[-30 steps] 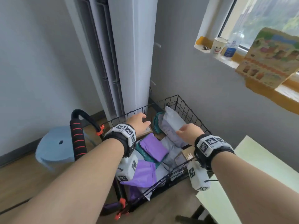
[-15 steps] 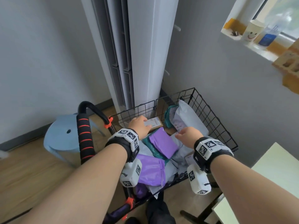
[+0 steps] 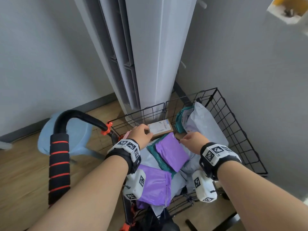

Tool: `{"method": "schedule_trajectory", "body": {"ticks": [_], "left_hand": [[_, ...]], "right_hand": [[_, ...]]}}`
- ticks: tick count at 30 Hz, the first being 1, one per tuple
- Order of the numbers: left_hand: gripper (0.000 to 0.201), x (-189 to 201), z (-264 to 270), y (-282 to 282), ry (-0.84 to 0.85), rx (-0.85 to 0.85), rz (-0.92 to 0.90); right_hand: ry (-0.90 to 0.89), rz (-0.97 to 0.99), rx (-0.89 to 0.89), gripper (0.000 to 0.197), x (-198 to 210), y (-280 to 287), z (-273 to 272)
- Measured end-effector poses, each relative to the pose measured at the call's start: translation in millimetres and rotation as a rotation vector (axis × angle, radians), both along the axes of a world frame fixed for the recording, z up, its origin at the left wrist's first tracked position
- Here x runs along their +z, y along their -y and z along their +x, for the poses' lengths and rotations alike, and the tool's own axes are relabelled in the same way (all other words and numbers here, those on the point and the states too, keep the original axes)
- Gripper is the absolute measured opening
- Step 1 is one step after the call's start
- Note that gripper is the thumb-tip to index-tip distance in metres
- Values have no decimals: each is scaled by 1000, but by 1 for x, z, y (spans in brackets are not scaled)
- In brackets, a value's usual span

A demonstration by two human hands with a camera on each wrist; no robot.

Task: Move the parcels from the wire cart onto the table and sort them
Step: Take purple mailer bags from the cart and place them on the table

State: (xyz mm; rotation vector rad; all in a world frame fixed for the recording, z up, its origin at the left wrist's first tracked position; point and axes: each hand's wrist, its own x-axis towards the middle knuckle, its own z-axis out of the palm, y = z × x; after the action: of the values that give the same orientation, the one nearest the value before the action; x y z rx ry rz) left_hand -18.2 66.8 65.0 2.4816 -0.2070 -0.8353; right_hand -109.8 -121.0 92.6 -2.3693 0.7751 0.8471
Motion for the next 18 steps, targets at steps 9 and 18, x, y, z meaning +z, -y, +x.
{"method": "schedule_trajectory", "body": {"ticks": [9,18], "left_hand": [[37,-81,10,-22,-119,85,50],[34,-169,0,-31,-235,201,11]], "right_hand": [[-30,110,7,30,-83,-15,34],[-87,98,44,41,-172,-38,47]]}}
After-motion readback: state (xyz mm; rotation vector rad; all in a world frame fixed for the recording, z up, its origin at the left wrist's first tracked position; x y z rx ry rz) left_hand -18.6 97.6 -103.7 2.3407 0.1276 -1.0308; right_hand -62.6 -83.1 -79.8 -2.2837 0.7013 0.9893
